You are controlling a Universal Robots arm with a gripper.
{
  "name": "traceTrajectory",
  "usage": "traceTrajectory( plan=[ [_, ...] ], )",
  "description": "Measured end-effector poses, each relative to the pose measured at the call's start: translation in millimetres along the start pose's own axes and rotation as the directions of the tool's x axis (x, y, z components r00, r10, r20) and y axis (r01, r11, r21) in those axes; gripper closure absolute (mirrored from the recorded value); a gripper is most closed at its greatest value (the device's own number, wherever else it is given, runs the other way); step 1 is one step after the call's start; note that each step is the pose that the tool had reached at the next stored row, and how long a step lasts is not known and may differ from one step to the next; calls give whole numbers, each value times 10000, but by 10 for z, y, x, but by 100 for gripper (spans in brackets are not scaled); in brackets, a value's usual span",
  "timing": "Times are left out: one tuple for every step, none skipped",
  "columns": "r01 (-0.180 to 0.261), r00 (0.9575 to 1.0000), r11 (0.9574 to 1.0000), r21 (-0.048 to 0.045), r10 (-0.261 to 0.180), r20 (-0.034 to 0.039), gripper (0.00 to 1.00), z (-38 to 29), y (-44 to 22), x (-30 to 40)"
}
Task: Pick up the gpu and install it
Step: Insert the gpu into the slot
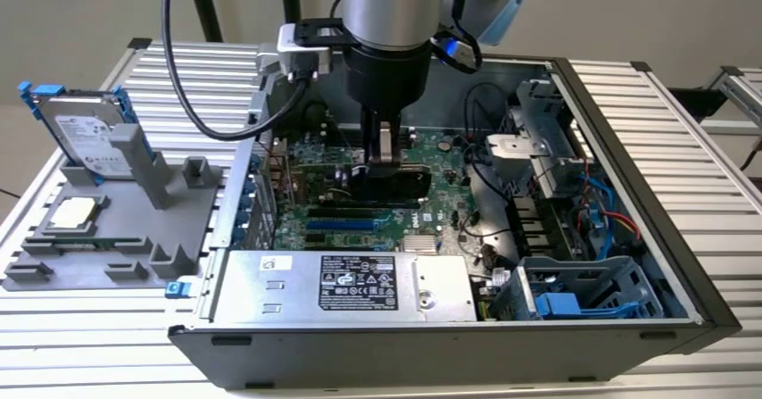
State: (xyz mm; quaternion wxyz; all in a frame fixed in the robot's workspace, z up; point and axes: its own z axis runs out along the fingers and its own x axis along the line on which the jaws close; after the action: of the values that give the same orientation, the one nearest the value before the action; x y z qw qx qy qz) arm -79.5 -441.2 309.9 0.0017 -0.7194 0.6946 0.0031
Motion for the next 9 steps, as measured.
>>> traceTrajectory(
  plan=[
    [1, 10000, 10000, 1, -1, 2, 100, 4, 0, 0],
    [1, 10000, 10000, 0, -1, 1, 100, 8, 0, 0],
    [1, 10000, 10000, 0, -1, -2, 100, 12, 0, 0],
    [1, 10000, 10000, 0, -1, -1, 100, 17, 0, 0],
    [1, 10000, 10000, 0, -1, -2, 100, 22, 0, 0],
    [1, 10000, 10000, 0, -1, -2, 100, 26, 0, 0],
    [0, 10000, 10000, -1, 0, -2, 100, 30, 0, 0],
    [1, 10000, 10000, -1, -1, -3, 100, 34, 1, 0],
    [1, 10000, 10000, -3, -1, -5, 100, 34, 1, 0]
  ],
)
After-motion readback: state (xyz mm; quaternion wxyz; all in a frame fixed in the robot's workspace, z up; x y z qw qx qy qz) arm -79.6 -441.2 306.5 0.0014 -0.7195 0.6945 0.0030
